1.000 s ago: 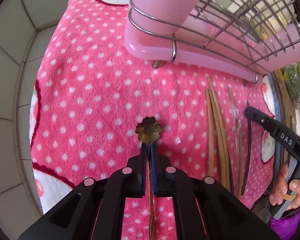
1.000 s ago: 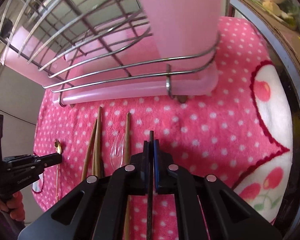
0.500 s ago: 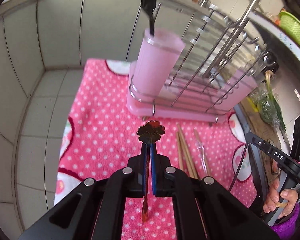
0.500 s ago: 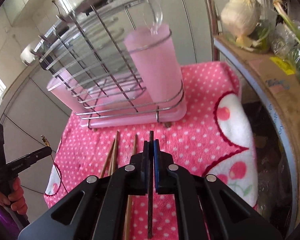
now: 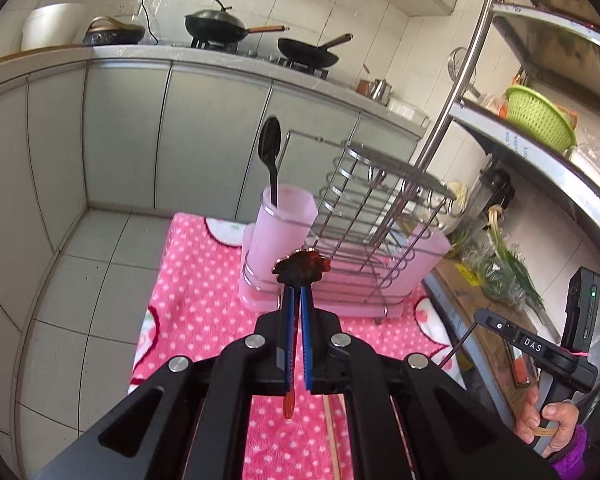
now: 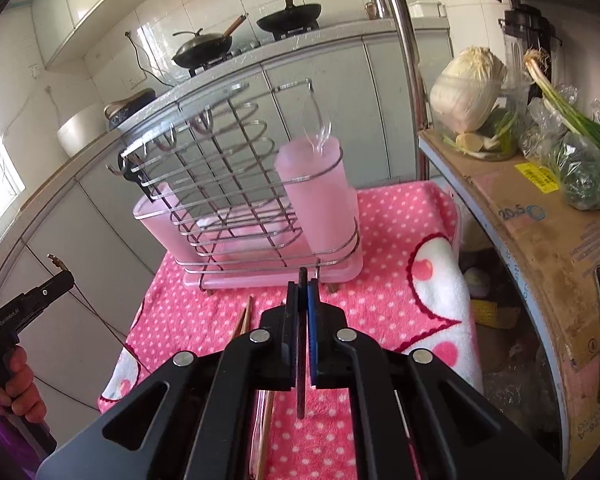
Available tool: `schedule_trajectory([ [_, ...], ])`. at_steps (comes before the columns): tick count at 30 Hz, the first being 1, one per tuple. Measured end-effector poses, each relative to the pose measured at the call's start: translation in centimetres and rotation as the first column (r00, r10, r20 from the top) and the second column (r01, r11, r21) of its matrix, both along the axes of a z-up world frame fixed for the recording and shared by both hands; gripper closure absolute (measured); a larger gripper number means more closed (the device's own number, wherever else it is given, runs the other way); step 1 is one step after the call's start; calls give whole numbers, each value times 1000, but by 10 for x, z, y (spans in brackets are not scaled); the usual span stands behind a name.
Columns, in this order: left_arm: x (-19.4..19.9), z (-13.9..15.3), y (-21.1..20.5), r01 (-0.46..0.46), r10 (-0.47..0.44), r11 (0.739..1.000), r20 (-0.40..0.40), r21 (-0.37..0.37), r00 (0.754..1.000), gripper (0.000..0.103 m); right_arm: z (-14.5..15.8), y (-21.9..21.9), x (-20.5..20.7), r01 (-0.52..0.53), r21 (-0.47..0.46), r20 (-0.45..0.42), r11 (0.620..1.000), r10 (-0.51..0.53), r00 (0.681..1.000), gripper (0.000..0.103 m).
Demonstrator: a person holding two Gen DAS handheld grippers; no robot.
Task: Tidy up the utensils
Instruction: 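Carry the gold spoon into a pink cup while the right tool drops the chopstick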
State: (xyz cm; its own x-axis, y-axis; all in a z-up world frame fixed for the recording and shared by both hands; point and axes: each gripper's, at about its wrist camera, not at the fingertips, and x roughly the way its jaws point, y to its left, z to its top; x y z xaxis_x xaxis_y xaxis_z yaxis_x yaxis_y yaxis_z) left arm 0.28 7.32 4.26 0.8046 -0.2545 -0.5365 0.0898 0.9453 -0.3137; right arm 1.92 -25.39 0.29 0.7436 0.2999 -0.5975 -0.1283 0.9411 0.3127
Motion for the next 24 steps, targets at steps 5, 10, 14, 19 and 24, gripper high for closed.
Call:
schedule_trajectory([
  [5, -4, 17, 3, -10, 11, 1000, 45, -10, 999, 100, 24, -10, -7, 15, 7, 56, 1000, -15, 998, 98],
  [10, -6, 33, 7, -24, 26, 1000, 84, -15, 996, 100, 45, -19, -9, 25, 27, 97, 999, -27, 995, 98],
  [14, -7, 43, 12, -40, 43, 999, 109, -28, 993, 100, 60, -24, -9, 33, 38, 131, 999, -37, 991, 98],
  [19, -8, 54, 17, -56, 60, 998, 136, -33, 989, 100, 82, -28, -11, 33, 37, 184, 999, -40, 982, 98],
  [24, -7, 63, 22, -73, 79, 996, 159, -45, 984, 100, 100, -30, -12, 41, 42, 224, 998, -49, 973, 98],
])
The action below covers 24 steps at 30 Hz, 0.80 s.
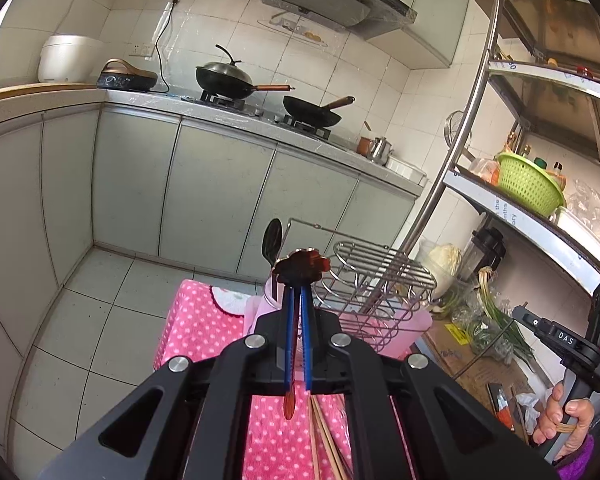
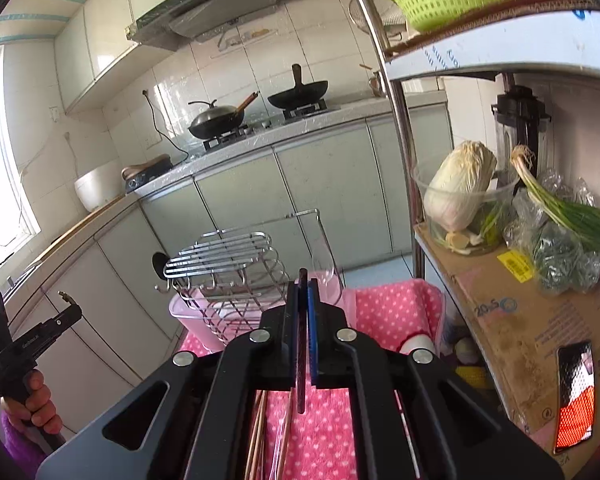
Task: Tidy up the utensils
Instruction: 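Carry the gold spoon into a pink cup while the right tool drops the chopstick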
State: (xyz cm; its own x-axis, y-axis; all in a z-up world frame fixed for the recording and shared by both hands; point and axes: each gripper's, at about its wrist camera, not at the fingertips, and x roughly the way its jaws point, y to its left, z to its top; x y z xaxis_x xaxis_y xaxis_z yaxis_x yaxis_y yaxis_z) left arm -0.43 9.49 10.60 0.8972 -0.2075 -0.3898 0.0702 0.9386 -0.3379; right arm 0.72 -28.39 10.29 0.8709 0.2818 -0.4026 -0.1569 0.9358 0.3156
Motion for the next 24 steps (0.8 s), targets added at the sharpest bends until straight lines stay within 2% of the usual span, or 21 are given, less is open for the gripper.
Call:
schedule_trajectory([
  [9, 2, 16, 0, -2, 1, 1000, 42, 20, 999, 100, 23, -3, 5, -3, -3, 48, 1000, 3, 999, 98],
  [16, 12, 23, 0, -4, 3, 1000, 46, 12, 999, 100, 46, 1, 11, -15, -14, 94, 1000, 16, 995, 98],
  [24, 25, 32, -7, -1, 0, 1000, 60, 25, 998, 100, 56, 2, 26, -19, -20, 122, 1000, 21, 992, 98],
])
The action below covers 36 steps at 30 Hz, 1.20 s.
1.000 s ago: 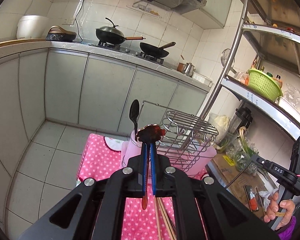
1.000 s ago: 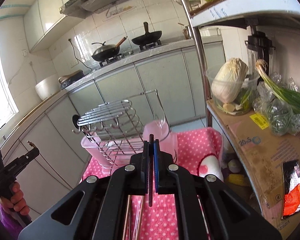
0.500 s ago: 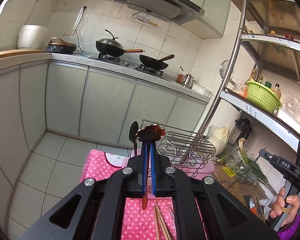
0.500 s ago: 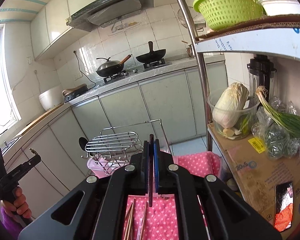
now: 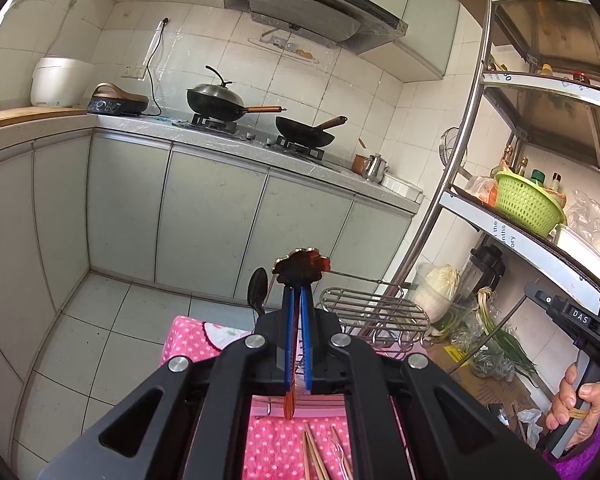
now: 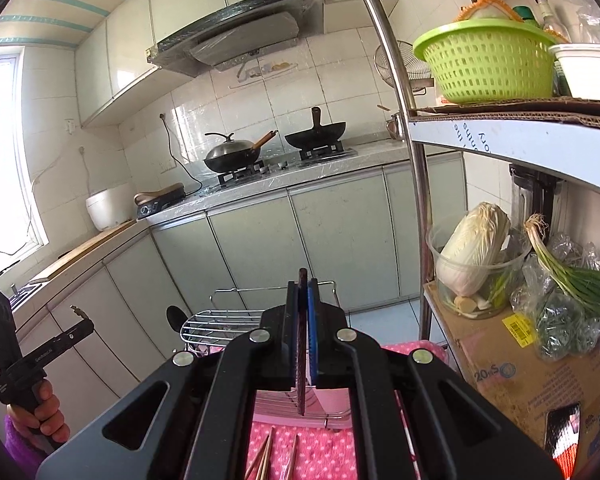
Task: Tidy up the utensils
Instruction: 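Carry the gold spoon into a pink cup while the right tool drops the chopstick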
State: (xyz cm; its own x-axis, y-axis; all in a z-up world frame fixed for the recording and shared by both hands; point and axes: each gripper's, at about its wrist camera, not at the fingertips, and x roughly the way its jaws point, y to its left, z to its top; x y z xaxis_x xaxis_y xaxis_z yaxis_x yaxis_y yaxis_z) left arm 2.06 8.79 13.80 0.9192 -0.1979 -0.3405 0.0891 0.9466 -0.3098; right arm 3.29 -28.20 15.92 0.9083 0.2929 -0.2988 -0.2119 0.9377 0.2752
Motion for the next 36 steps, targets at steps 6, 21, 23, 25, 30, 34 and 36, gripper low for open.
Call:
schedule_trajectory([
  [6, 13, 10, -12, 8, -8, 1000, 24, 27, 1000, 100, 3, 0, 11, -1, 13, 11, 1000, 1, 1000, 98],
  [21, 65, 18, -32, -22, 17, 996, 59, 89, 998, 100, 12, 2, 54, -7, 0, 34, 1000, 7, 999, 98],
  [23, 72, 16, -33, -33, 27, 994, 63, 99, 998, 100, 8, 2, 62, -8, 2, 25, 1000, 8, 1000, 98],
  [25, 80, 13, -35, -35, 28, 994, 61, 105, 998, 100, 3, 3, 70, -8, -1, 12, 1000, 8, 1000, 98],
  [30, 99, -4, -40, -41, 37, 990, 31, 133, 999, 100, -11, 8, 87, -10, -25, -31, 1000, 10, 999, 98],
  [34, 111, -23, -39, -39, 41, 991, -13, 129, 999, 100, -24, 12, 98, -12, -50, -76, 999, 8, 997, 98],
  [36, 116, -31, -37, -40, 45, 992, -40, 123, 998, 100, -31, 13, 103, -18, -59, -103, 998, 12, 995, 98],
])
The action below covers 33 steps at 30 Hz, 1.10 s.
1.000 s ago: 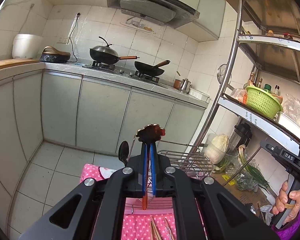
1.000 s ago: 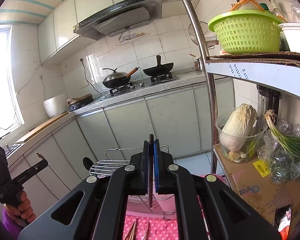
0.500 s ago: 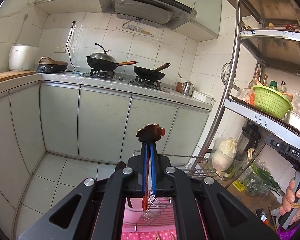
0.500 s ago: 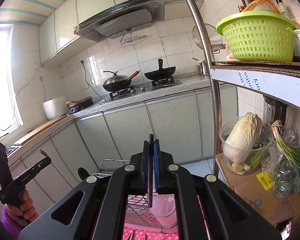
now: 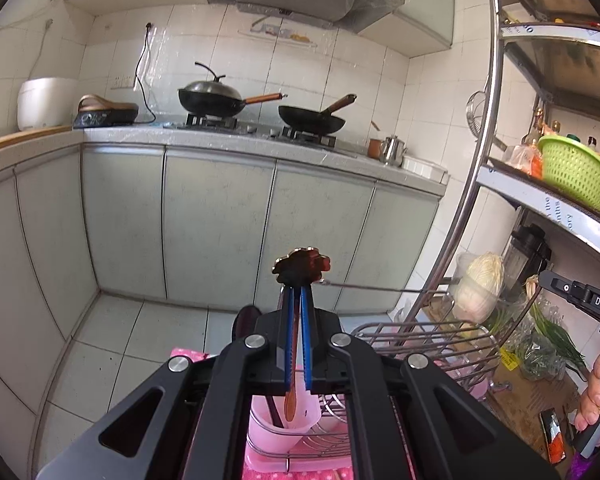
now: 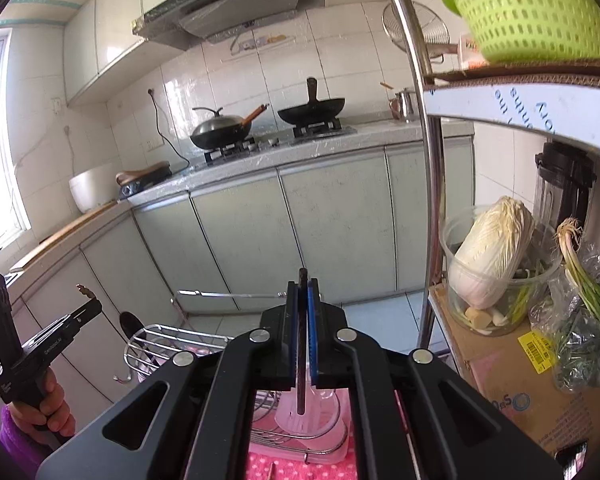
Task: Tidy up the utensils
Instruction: 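Carry the gold spoon into a pink cup while the right tool drops the chopstick, then return the left tool to the table and grasp a wooden chopstick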
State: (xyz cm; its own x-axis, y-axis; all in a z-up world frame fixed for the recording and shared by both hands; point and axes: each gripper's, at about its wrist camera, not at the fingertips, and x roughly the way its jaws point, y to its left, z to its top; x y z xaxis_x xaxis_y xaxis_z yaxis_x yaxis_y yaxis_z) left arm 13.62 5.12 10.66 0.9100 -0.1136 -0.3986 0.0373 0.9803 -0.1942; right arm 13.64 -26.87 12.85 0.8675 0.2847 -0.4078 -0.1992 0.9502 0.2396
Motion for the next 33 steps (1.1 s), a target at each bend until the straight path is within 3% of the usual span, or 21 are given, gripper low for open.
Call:
schedule_trajectory([
  [14, 31, -53, 29, -39, 9, 991, -230, -126, 973, 100, -55, 3, 29, -22, 21, -204, 1000, 26, 979, 98],
  [20, 37, -65, 37, -56, 7, 983, -269, -173, 963, 100, -67, 1, 34, -12, 23, -238, 1000, 17, 971, 98],
  [24, 36, -60, 36, -64, 21, 985, -257, -161, 966, 95, -70, -2, 37, 1, 31, -268, 1000, 8, 963, 97],
  [29, 27, -51, 32, -39, 2, 988, -235, -151, 972, 79, -67, -7, 35, 10, 45, -262, 999, 3, 965, 67],
  [33, 16, -42, 30, -37, 8, 990, -211, -135, 978, 75, -58, -10, 25, 19, 45, -242, 999, -8, 970, 66],
])
